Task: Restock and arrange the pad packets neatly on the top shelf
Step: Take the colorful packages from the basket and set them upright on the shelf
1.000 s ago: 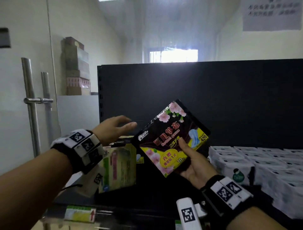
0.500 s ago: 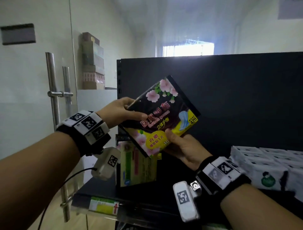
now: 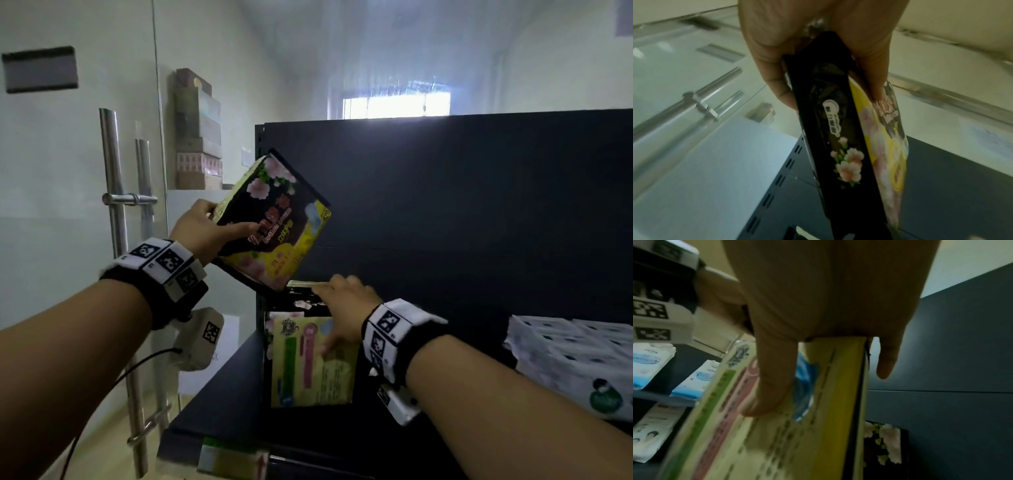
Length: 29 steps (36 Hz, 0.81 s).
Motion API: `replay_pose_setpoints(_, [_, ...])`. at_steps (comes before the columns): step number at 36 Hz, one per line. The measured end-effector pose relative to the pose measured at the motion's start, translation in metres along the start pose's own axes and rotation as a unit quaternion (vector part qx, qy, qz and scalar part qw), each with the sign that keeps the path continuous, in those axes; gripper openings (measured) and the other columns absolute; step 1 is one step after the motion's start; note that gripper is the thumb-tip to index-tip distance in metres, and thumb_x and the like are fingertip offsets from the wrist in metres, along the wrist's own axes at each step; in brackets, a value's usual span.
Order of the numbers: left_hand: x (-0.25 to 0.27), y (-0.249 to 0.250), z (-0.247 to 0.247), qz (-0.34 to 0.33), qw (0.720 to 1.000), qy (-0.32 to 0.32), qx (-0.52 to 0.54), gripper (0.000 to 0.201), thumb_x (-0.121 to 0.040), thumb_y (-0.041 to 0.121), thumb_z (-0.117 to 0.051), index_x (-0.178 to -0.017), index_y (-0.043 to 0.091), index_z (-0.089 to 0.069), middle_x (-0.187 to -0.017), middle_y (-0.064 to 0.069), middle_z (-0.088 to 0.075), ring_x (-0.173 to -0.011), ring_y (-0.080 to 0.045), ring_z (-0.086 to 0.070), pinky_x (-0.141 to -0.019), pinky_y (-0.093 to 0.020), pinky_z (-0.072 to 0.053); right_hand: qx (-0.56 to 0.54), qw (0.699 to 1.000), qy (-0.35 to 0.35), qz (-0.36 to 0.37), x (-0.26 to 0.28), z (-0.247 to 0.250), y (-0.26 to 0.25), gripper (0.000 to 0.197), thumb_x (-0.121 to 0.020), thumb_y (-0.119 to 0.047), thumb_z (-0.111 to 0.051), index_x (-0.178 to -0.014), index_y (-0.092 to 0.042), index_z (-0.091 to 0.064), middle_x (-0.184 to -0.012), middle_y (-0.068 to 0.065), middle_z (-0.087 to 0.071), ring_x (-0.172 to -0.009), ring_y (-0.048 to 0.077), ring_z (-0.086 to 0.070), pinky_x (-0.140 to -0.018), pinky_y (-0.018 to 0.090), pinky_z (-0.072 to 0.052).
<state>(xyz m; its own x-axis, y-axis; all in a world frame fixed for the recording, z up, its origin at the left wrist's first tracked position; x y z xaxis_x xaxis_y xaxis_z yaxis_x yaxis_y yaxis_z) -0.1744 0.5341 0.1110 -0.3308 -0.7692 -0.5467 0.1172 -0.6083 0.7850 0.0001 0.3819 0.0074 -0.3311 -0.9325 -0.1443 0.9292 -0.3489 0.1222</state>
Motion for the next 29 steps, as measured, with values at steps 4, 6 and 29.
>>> replay_pose_setpoints(4, [-0.012, -0.017, -0.018, 0.032, 0.999, -0.005, -0.004, 0.074, -0.057, 0.051, -0.083, -0.112, 0.014, -0.052, -0.097, -0.004, -0.063, -0.082, -0.02, -0.064, -0.067, -0.035, -0.056, 0.038, 0.998, -0.019, -0.046, 0.021, 0.003, 0.031, 0.099, -0.055, -0.061, -0.082, -0.135, -0.022, -0.04, -0.127, 0.007, -0.04, -0.117, 0.033, -0.039, -0.093, 0.048, -0.039])
replay_pose_setpoints(6, [-0.016, -0.022, -0.03, 0.025, 0.999, -0.012, -0.025, 0.075, -0.055, 0.052, -0.084, -0.113, 0.015, -0.052, -0.095, -0.002, -0.062, -0.079, -0.018, -0.062, -0.062, -0.031, -0.052, 0.03, 0.995, -0.046, -0.079, 0.035, 0.001, 0.052, 0.097, -0.056, -0.057, -0.084, -0.135, -0.022, -0.038, -0.128, 0.008, -0.038, -0.119, 0.033, -0.037, -0.094, 0.049, -0.043])
replay_pose_setpoints(29, [0.022, -0.075, -0.177, -0.165, 0.792, -0.326, -0.488, 0.087, -0.069, 0.066, -0.066, -0.143, 0.045, -0.025, -0.136, 0.001, -0.047, -0.125, -0.027, -0.043, -0.094, -0.04, -0.044, -0.103, 0.965, -0.073, -0.23, 0.103, -0.006, 0.138, 0.102, -0.069, -0.047, -0.081, -0.147, -0.021, -0.021, -0.142, 0.014, -0.032, -0.13, 0.035, -0.038, -0.103, 0.046, -0.043])
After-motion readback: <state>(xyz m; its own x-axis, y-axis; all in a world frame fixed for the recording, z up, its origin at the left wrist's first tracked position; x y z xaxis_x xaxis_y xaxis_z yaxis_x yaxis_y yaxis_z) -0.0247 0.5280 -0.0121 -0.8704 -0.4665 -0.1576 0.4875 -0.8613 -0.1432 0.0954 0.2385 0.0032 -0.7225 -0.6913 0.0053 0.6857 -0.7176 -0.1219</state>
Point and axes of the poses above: each hand's wrist, its own x-axis away from the middle knuckle, its own z-axis out of the back of the hand, y = z × x, the point moved 8 cm from there along -x, towards the middle knuckle
